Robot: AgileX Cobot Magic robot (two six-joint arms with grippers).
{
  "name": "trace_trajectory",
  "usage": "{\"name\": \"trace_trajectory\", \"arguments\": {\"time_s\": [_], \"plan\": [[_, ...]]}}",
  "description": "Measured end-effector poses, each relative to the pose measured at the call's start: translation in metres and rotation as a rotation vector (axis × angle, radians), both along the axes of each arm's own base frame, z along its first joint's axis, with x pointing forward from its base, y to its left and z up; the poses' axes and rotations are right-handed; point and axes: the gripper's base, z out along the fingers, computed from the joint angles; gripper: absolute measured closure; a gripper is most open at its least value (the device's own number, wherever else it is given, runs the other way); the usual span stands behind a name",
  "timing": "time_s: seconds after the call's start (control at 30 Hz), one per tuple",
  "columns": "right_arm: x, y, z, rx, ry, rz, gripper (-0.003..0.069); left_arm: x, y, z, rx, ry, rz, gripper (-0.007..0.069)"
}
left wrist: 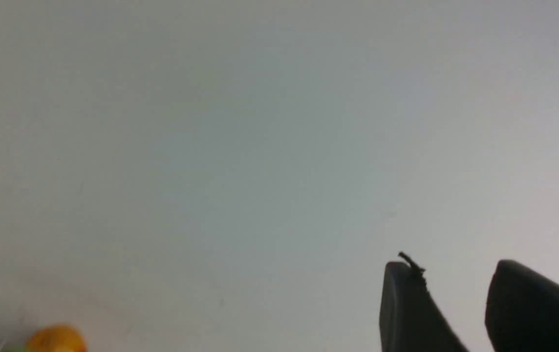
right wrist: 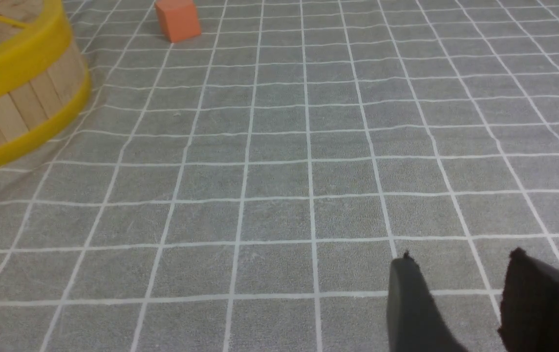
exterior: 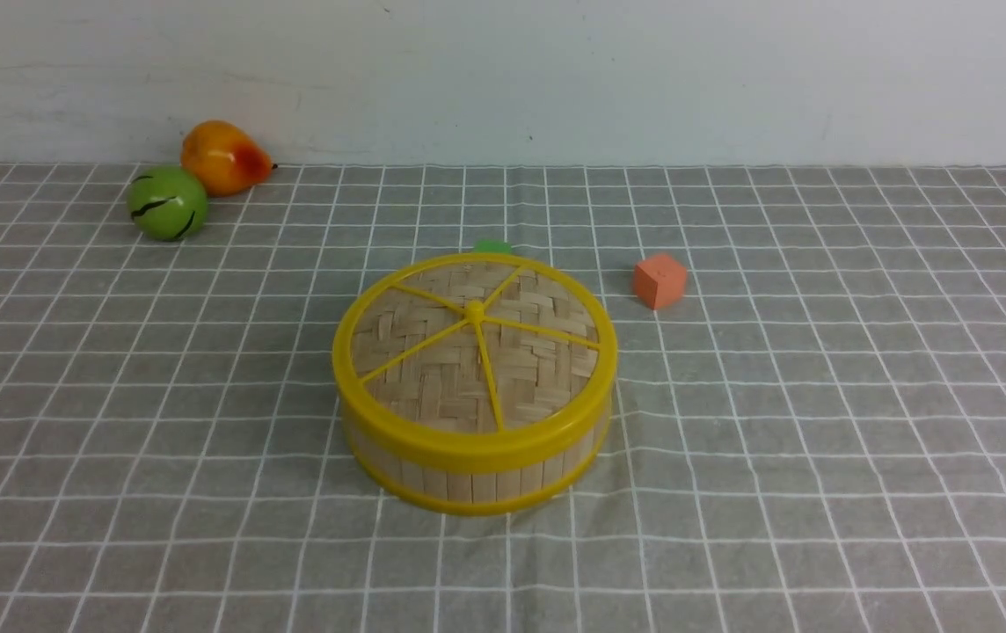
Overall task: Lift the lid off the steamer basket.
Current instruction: Use the left arm to lift the lid of the steamer
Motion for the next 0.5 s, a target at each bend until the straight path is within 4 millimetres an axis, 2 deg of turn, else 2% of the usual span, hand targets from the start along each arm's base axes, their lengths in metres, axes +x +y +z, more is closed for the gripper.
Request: {"name": "trace_trajectory", "arguments": {"time_s": [0.1, 0.13, 0.23, 0.27, 0.33, 0.37, 0.47, 0.5], "plan": [[0.000, 0.000, 0.000, 0.000, 0.000, 0.000, 0.0417, 0.025, -0.002, -0.015, -0.033, 0.115, -0.009, 0.0386], [0.000, 0.000, 0.000, 0.000, 0.000, 0.000, 0.0417, 0.042, -0.004, -0.025, -0.066, 0.200, -0.016, 0.0386], [0.000, 0.000, 0.000, 0.000, 0.000, 0.000, 0.0417, 0.074, -0.010, -0.031, -0.026, 0.371, -0.032, 0.0387], [0.000, 0.000, 0.000, 0.000, 0.000, 0.000, 0.0417, 0.078, -0.011, -0.030, -0.012, 0.394, -0.036, 0.0389], [0.000, 0.000, 0.000, 0.000, 0.000, 0.000, 0.0417, 0.100, -0.020, -0.018, 0.105, 0.515, -0.050, 0.0419], [0.000, 0.000, 0.000, 0.000, 0.000, 0.000, 0.0417, 0.100, -0.020, -0.018, 0.105, 0.515, -0.050, 0.0419], [0.000, 0.000, 0.000, 0.000, 0.000, 0.000, 0.0416, 0.135, -0.042, 0.001, 0.272, 0.688, -0.067, 0.0547], [0.000, 0.000, 0.000, 0.000, 0.000, 0.000, 0.0416, 0.139, -0.045, 0.003, 0.289, 0.702, -0.070, 0.0566]]}}
